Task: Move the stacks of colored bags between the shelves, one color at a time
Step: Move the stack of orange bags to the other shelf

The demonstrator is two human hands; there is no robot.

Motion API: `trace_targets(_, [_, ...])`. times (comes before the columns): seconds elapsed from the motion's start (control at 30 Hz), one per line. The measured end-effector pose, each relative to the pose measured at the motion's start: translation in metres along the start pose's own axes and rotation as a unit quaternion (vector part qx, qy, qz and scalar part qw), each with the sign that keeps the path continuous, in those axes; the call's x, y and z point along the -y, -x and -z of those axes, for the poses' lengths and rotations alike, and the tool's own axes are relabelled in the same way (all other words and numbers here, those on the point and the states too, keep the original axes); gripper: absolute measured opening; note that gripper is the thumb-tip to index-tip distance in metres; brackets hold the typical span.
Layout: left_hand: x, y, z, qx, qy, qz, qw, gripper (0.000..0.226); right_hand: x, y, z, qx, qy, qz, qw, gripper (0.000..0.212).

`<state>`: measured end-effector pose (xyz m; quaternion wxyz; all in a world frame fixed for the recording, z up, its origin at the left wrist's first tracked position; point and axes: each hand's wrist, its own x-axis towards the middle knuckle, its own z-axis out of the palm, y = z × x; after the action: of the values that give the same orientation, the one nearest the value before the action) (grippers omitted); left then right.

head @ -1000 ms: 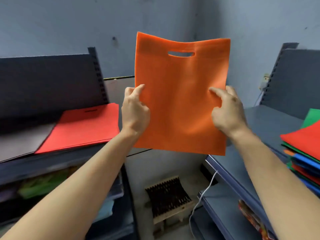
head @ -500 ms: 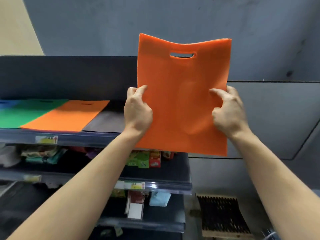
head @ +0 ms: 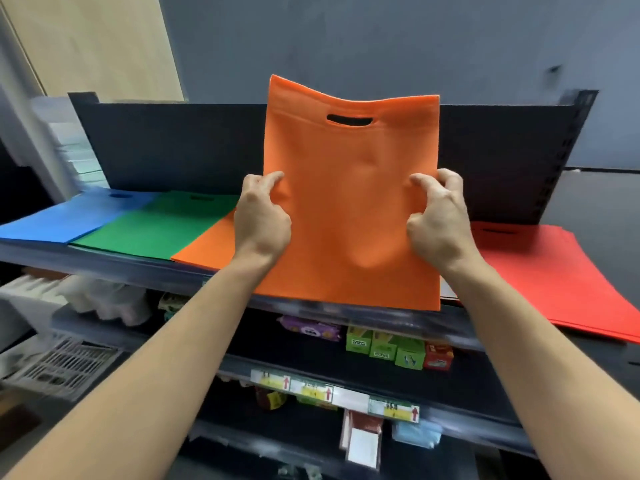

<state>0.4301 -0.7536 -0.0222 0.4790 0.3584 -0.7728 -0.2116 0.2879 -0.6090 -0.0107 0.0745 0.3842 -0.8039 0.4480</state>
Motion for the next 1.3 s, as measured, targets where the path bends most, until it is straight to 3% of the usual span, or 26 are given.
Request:
trace_targets(0.53, [0.111,-0.087,0.036,0.011,-0.092,0.08,0.992,0.053,0.052,-0.071,-0.138,0.126,-0.038,0.011,0.991,0.063])
trace_targets(0.73, [0.157,-0.129,0.019,0.099,-0.092,0.084,0.987,0.053,0.057,-0.086,-0.179,0.122,0.002,-0.025,0.992,0.066])
trace_targets(0.97, [0.209,-0.16,0.001,0.259,-0.142,0.077,0.952,0.048,0.058,-0.086,-0.229,0.157,0.087,-0.116,0.977,0.06])
trace_targets(1.13, [0.234,-0.163,-0.008,0.314,-0.171,0.076,0.931,0.046,0.053,-0.08,-0.246,0.189,0.168,-0.169,0.953,0.042])
trace_targets(1.3, [0.242,-0.167,-0.011,0.339,-0.226,0.055,0.912,0.039,0.054,-0.078,-0.254,0.201,0.234,-0.192,0.932,0.04])
